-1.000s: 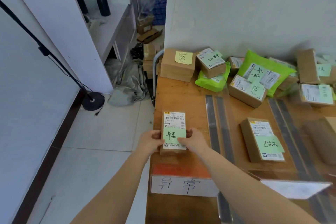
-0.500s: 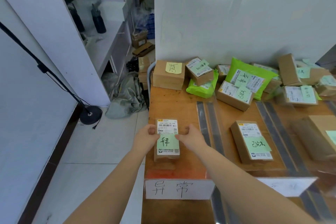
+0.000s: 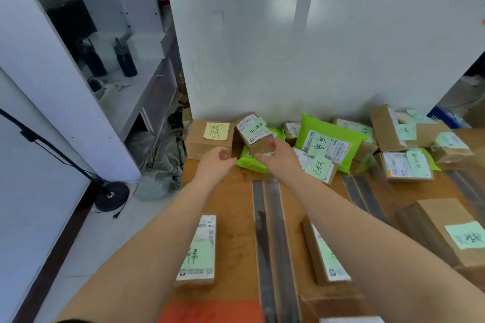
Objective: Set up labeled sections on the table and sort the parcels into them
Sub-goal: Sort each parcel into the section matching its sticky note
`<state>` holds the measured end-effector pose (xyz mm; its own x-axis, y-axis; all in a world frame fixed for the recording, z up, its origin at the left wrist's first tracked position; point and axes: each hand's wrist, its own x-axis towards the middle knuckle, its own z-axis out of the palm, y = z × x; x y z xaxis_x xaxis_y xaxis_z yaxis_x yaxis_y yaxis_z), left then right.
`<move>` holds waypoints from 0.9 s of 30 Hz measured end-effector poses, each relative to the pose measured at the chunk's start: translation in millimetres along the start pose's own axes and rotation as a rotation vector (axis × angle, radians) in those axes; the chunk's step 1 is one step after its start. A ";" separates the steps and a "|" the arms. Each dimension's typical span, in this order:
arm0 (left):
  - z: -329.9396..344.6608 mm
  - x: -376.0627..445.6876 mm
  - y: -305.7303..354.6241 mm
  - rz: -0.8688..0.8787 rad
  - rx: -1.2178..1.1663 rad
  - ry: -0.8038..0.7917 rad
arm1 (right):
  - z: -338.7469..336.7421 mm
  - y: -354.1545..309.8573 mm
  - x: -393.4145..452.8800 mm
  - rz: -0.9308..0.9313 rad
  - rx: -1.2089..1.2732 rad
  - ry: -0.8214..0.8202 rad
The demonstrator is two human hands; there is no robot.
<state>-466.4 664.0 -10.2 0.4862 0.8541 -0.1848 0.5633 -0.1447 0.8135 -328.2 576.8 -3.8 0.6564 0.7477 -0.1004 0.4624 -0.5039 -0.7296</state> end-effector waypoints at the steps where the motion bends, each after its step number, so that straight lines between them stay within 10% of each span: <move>1: 7.3 10.8 5.2 -0.018 -0.014 0.001 | -3.3 2.2 14.4 -0.002 0.011 -0.003; 16: 109.6 135.7 3.3 -0.322 -0.349 0.100 | 28.5 63.1 170.3 0.054 0.059 -0.141; 27: 87.9 92.5 37.4 -0.203 -0.573 0.203 | -5.7 34.2 126.5 0.033 0.263 0.024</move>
<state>-341.6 693.6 -45.3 0.2397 0.9221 -0.3036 0.1573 0.2717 0.9494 -225.9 651.7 -37.6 0.6839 0.7208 -0.1128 0.2720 -0.3954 -0.8773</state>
